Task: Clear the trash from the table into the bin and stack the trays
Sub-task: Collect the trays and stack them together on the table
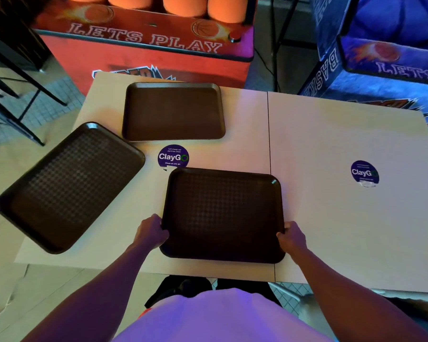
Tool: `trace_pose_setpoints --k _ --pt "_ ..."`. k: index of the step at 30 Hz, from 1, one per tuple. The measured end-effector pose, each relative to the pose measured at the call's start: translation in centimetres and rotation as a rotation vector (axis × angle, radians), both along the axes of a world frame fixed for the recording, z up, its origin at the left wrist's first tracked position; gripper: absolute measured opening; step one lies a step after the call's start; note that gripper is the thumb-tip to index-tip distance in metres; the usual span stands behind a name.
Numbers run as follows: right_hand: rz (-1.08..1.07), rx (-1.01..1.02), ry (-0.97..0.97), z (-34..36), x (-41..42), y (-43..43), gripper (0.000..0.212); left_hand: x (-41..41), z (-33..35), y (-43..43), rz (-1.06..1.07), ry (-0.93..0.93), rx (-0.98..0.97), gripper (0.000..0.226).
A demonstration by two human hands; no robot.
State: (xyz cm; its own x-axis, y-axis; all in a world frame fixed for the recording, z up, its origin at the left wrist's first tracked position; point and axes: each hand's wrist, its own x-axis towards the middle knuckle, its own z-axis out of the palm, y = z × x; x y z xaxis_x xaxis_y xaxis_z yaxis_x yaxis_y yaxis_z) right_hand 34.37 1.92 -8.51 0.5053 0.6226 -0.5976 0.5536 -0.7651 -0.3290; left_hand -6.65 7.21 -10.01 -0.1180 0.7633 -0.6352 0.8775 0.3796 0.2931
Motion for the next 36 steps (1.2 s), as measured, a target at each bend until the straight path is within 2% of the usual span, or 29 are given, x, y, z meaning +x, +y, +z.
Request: trace_pose_setpoints --k 4,8,14,22,28,32,36 --pt "0.037 -0.048 0.032 0.4 0.6 0.4 0.041 0.2 0.2 -0.1 0.012 -0.015 0.010 0.035" --pt "0.182 -0.140 -0.022 2.1 0.7 3.0 0.043 -0.8 -0.1 -0.2 0.078 -0.083 -0.003 0.030" --pt "0.321 0.021 -0.209 6.1 -2.8 8.4 0.061 -5.9 -2.2 0.5 0.188 -0.148 0.167 0.043" --pt "0.641 0.077 -0.170 7.8 -12.5 14.9 0.061 -14.3 -0.7 -0.2 0.485 -0.154 0.349 0.038" --pt "0.778 0.079 -0.107 6.7 -21.7 18.4 0.065 -17.3 2.2 -1.5 0.714 -0.186 0.441 0.032" --pt "0.868 0.092 -0.034 5.7 -28.4 20.2 0.061 -19.8 2.7 -2.3 0.819 -0.159 0.513 0.032" --pt "0.928 0.056 -0.001 5.0 -33.5 22.0 0.073 -22.1 2.2 -2.4 0.862 -0.073 0.571 0.040"
